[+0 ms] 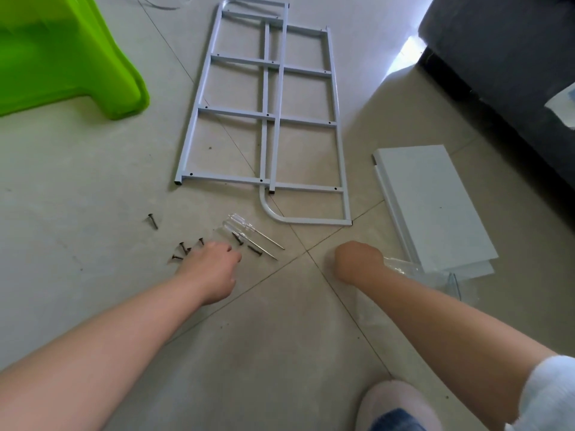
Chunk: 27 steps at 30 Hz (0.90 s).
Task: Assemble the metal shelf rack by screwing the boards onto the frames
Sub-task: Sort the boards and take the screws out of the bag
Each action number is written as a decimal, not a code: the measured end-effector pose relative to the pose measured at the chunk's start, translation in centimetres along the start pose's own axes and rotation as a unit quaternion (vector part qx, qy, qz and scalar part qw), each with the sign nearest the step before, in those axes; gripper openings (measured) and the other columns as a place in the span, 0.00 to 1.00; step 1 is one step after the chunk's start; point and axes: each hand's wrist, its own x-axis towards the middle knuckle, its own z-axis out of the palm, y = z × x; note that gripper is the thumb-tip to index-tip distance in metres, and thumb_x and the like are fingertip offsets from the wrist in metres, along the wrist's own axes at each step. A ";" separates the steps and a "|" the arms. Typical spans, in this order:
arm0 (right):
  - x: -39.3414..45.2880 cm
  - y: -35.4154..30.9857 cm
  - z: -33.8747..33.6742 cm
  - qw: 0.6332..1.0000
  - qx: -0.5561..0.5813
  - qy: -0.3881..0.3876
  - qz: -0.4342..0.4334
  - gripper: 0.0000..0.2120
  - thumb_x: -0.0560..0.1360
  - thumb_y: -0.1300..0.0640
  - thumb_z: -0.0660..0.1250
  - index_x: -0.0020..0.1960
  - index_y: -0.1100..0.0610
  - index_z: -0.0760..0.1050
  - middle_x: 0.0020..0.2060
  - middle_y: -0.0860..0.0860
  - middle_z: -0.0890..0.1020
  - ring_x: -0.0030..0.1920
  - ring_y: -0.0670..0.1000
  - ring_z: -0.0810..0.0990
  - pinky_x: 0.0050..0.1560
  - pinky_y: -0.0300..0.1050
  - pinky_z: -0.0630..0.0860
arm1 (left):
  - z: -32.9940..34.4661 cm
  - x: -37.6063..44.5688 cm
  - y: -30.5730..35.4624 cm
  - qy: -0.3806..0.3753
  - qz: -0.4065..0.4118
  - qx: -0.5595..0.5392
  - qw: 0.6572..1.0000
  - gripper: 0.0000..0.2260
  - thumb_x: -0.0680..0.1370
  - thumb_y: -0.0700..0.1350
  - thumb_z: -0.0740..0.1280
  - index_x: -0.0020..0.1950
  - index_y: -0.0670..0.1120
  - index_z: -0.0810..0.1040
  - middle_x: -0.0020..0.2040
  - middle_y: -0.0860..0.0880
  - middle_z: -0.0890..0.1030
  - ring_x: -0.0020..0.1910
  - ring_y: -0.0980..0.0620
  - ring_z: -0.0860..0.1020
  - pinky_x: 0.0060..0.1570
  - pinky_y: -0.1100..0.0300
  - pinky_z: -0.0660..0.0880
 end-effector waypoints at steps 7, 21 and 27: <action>1.7 -3.8 -4.9 0.988 0.106 0.086 -0.077 0.10 0.77 0.57 0.56 0.53 0.59 0.74 0.51 0.55 0.76 0.50 0.55 0.75 0.42 0.41 0.67 | -1.9 1.1 -1.4 0.053 -0.055 -0.053 0.996 0.16 0.79 0.44 0.55 0.66 0.46 0.68 0.66 0.47 0.68 0.66 0.46 0.66 0.60 0.55 0.67; 6.8 -9.6 -12.5 0.907 0.414 0.082 0.007 0.26 0.80 0.53 0.57 0.73 0.64 0.55 0.66 0.60 0.68 0.64 0.57 0.70 0.59 0.46 0.68 | -5.4 3.5 -10.8 0.124 -0.156 -0.158 0.967 0.16 0.78 0.41 0.55 0.65 0.45 0.68 0.63 0.44 0.70 0.63 0.44 0.68 0.57 0.54 0.68; 8.4 -12.0 -12.1 0.883 0.462 0.068 0.047 0.23 0.79 0.56 0.59 0.69 0.67 0.60 0.61 0.61 0.73 0.56 0.56 0.76 0.55 0.48 0.74 | -4.0 2.1 -12.7 0.104 -0.208 -0.181 0.956 0.14 0.78 0.42 0.56 0.63 0.42 0.70 0.63 0.43 0.71 0.63 0.44 0.69 0.58 0.54 0.69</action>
